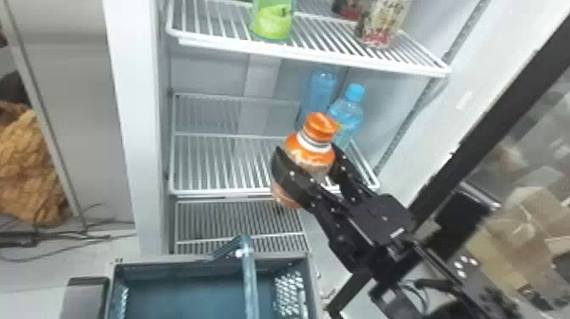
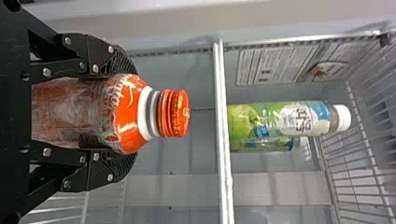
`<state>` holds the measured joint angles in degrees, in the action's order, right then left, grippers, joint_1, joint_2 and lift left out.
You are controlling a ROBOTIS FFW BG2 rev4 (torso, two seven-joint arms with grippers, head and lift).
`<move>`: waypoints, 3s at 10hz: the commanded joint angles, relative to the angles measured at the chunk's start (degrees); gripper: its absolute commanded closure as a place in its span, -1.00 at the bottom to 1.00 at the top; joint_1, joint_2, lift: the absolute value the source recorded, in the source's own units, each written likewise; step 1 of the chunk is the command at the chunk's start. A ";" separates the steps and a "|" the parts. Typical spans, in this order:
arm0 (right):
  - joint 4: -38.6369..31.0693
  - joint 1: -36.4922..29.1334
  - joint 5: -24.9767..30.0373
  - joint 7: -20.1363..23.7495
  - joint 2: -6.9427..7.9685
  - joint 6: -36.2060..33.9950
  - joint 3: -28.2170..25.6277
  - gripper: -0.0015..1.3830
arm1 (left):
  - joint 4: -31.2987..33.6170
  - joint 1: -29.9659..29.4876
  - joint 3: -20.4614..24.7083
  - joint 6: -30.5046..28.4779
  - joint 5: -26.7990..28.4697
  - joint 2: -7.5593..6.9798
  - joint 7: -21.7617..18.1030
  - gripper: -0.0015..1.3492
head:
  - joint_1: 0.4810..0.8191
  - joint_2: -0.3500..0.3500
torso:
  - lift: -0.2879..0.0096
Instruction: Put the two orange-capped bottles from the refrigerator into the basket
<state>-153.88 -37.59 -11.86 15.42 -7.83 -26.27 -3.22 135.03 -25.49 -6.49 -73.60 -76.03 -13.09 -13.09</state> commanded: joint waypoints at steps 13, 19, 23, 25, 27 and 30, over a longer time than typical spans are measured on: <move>-14.50 -18.38 -0.02 5.77 0.79 -20.55 -5.80 0.19 | 0.04 -0.38 1.70 -0.08 1.08 0.97 0.00 0.77 | 0.27 -1.00 | -1.00; -10.44 -13.46 -0.36 8.40 0.27 -26.46 -4.78 0.18 | 0.04 0.32 1.12 -0.08 1.08 0.79 0.00 0.77 | 0.27 -1.00 | -1.00; -7.63 -11.35 -0.48 9.81 -0.08 -26.46 -3.86 -0.29 | -0.11 0.60 0.90 0.06 0.85 0.61 0.00 0.77 | 0.27 -1.00 | -1.00; -7.35 -11.21 -0.36 9.98 -0.08 -25.61 -3.86 -0.70 | -0.11 0.46 0.78 0.06 0.85 0.61 0.00 0.77 | 0.27 -1.00 | -1.00; -7.21 -11.21 -0.36 9.98 0.09 -23.93 -3.86 -0.84 | -0.11 0.46 0.78 0.06 0.74 0.61 0.00 0.77 | 0.27 -1.00 | -1.00; -6.51 -11.49 0.55 9.90 0.88 -17.18 -4.66 -0.84 | -0.11 0.32 0.78 0.06 0.62 0.61 0.00 0.77 | 0.27 -1.00 | -1.00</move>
<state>-160.61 -49.03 -11.50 25.36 -7.15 -45.05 -7.65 134.98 -25.17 -5.77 -73.55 -75.40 -12.48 -13.10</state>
